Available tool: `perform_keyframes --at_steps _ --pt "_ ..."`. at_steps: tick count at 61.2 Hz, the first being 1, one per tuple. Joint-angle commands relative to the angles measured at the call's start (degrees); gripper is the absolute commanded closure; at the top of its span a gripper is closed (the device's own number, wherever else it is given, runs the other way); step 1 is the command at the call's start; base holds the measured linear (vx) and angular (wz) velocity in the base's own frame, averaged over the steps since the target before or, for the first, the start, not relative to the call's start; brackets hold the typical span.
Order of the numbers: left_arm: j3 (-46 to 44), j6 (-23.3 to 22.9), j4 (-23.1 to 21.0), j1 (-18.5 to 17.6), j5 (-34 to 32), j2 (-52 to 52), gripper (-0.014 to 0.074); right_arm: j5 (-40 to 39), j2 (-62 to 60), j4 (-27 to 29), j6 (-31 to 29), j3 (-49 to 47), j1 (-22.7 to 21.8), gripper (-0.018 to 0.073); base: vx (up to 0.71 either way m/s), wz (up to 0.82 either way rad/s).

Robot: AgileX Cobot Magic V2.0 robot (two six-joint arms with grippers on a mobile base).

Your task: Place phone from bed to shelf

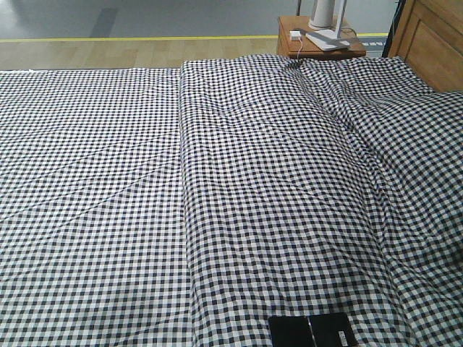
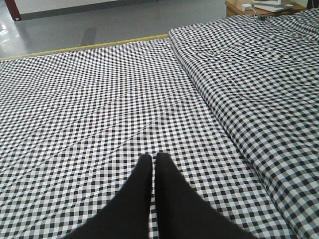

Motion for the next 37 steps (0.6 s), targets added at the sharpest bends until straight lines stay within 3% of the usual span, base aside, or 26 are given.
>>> perform_keyframes --at_steps 1,13,21,37 --pt "-1.3 -0.3 -0.5 -0.4 -4.2 -0.2 0.0595 -4.8 1.7 -1.0 -4.2 -7.5 0.0 0.0568 0.00 0.00" --pt "-1.3 -0.3 -0.5 -0.4 -4.2 -0.2 0.0595 -2.0 12.5 -1.4 -11.6 -23.4 0.0 0.0566 0.00 0.00" --pt "-1.3 -0.3 -0.5 -0.4 -4.2 -0.2 0.0595 0.0 22.1 -1.4 -11.5 -33.2 0.0 0.0563 0.00 0.00" --pt "-1.3 -0.3 -0.5 -0.4 -4.2 -0.2 0.0595 15.1 42.9 -1.4 -11.3 -48.0 0.0 0.0494 0.00 0.00"
